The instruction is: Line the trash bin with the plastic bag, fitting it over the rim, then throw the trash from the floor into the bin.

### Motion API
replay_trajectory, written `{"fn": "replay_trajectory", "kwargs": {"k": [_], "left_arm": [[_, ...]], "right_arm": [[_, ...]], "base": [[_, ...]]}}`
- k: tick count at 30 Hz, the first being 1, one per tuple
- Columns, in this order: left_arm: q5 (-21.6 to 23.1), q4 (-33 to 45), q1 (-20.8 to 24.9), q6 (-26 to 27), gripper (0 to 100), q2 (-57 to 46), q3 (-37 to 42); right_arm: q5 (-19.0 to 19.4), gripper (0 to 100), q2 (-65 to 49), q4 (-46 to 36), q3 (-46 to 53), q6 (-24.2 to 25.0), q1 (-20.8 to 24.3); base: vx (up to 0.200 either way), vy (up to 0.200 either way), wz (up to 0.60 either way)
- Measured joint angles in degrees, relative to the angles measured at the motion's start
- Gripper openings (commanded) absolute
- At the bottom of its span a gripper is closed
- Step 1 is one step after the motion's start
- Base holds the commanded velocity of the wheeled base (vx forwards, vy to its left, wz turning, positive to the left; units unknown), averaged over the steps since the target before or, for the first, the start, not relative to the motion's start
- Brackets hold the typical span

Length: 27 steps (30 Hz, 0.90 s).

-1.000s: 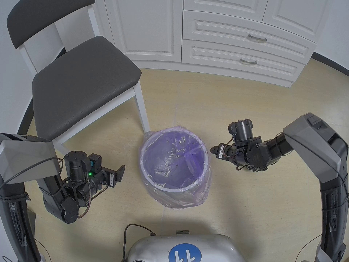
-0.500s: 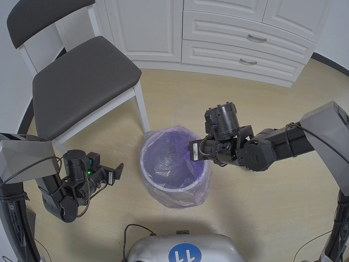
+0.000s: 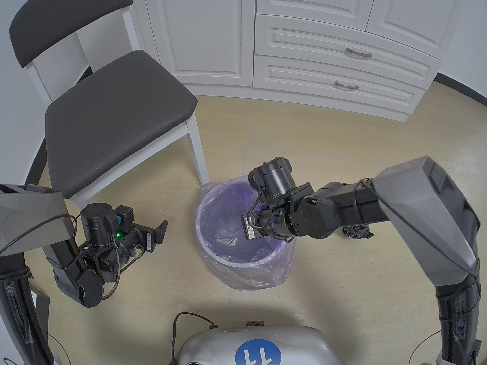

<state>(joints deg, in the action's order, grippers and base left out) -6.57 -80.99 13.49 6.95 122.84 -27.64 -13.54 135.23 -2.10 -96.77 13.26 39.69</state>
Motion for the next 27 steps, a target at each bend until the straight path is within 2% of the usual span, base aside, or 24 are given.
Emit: {"fn": "replay_trajectory", "kwargs": {"k": [3,11,20,27], "left_arm": [[0.0,0.0,-0.3,0.0,100,-0.1,-0.1],[0.2,0.0,-0.8,0.1,100,-0.2,-0.3],[0.2,-0.2,-1.0,0.0,100,-0.5,-0.3],[0.2,-1.0,-1.0,0.1,100,-0.5,-0.1]], "right_arm": [[-0.5,0,3.9,-0.1,-4.5,-1.5,-0.4],[-6.4,0,14.0,0.0,-16.0,-7.6,-3.3],[-7.3,0,20.4,3.3,-17.7,-14.7,-3.6],[-7.1,0,23.1,5.8,-17.8,-15.9,-3.4]], "base": [[0.000,0.000,0.00],[0.000,0.000,0.00],[0.000,0.000,0.00],[0.000,0.000,0.00]]}}
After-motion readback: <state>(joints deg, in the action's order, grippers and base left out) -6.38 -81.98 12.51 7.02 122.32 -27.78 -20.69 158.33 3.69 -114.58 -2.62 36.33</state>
